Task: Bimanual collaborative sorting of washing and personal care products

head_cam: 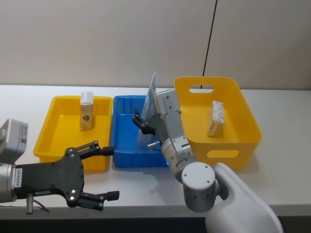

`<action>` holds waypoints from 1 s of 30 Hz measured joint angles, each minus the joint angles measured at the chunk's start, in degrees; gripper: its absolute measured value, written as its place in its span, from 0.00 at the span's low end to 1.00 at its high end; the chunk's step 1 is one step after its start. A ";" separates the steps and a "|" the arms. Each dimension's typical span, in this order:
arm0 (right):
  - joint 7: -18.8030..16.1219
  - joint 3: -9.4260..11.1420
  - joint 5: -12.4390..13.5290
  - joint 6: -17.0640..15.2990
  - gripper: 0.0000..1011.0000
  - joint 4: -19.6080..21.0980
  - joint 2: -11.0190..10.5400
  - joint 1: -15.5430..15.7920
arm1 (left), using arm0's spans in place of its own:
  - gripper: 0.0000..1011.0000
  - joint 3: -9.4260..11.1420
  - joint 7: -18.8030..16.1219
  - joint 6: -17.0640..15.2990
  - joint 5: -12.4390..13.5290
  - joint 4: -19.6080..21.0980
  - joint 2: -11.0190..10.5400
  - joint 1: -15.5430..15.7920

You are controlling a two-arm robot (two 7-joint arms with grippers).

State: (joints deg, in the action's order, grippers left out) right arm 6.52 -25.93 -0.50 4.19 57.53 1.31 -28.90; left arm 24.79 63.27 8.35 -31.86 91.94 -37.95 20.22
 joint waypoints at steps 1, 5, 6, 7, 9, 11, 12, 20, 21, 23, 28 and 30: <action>0.00 0.02 -0.06 0.07 0.92 -0.14 0.06 -0.10 | 0.99 0.00 0.00 0.00 0.00 0.00 0.00 0.00; -0.03 0.06 -0.31 0.45 0.79 -0.93 0.30 -0.44 | 0.99 0.00 0.00 0.00 0.00 0.00 0.00 0.00; -0.05 0.09 -0.42 0.60 0.79 -1.13 0.37 -0.54 | 0.99 0.00 0.00 0.00 0.00 0.00 0.00 0.00; -0.05 0.12 -0.45 0.63 0.74 -1.21 0.41 -0.57 | 0.99 0.00 0.00 0.00 0.00 0.00 0.00 0.00; -0.11 0.22 -0.57 0.76 0.67 -1.46 0.53 -0.65 | 0.99 0.00 0.00 0.00 0.00 0.00 0.00 0.00; -0.16 0.30 -0.65 0.87 0.61 -1.61 0.63 -0.71 | 0.99 0.00 0.00 0.00 -0.01 0.00 0.00 0.00; -0.18 0.32 -0.68 0.89 0.59 -1.66 0.66 -0.71 | 0.99 0.00 0.00 0.00 0.00 0.00 0.00 0.00; -0.37 0.70 -0.97 1.11 0.30 -1.85 0.87 -0.76 | 0.99 0.00 0.00 0.00 0.00 0.00 0.00 0.00; -0.46 0.76 -1.00 1.17 0.28 -1.84 0.90 -0.75 | 0.99 0.00 0.00 0.00 0.00 0.00 0.00 0.00; -0.56 0.82 -1.01 1.22 0.23 -1.81 0.92 -0.75 | 0.99 0.00 0.00 0.00 0.00 0.00 0.00 0.00; -0.93 1.05 -1.07 1.39 0.09 -1.59 0.95 -0.62 | 0.99 0.00 0.00 0.00 0.00 0.00 0.00 0.00; -1.08 1.13 -1.08 1.46 0.05 -1.49 0.95 -0.54 | 0.99 0.00 0.00 0.00 0.00 0.00 0.00 0.00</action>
State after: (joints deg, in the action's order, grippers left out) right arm 5.44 -24.80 -1.58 5.65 56.03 2.26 -29.44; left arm 24.80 63.27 8.35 -31.86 91.93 -37.95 20.22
